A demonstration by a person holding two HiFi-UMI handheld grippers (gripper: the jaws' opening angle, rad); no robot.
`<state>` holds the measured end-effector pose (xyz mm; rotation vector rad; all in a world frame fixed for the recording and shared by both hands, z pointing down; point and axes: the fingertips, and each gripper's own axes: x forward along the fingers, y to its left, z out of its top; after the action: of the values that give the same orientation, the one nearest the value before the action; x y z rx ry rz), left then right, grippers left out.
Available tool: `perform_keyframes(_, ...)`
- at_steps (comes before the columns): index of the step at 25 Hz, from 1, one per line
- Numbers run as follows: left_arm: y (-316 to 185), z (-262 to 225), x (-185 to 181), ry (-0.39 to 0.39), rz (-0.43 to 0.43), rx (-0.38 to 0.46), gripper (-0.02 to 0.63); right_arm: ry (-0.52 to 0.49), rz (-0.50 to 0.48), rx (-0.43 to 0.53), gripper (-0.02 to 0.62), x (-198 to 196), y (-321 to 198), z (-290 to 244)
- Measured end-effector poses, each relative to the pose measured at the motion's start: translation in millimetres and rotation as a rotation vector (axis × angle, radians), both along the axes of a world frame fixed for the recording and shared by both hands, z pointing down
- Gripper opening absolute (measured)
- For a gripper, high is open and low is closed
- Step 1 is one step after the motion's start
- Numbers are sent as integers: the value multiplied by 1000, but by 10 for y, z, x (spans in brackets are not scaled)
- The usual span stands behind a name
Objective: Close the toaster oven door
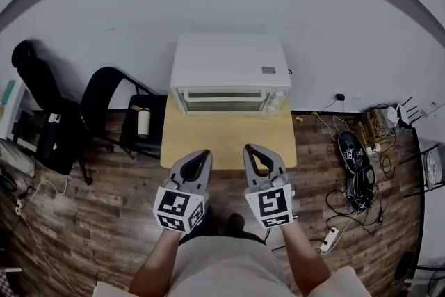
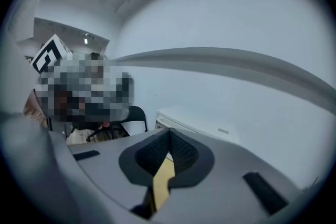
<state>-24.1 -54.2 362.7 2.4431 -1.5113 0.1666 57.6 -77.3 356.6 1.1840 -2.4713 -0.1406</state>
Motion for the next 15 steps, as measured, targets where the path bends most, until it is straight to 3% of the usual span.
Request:
perform_keyframes(8, 192, -81, 253, 16, -41, 20, 9, -181, -32, -55, -5, 263, 221, -147)
perform_keyframes(15, 390, -31, 440, 16, -56, 9, 9, -250, -65, -114, -5, 429, 443, -62)
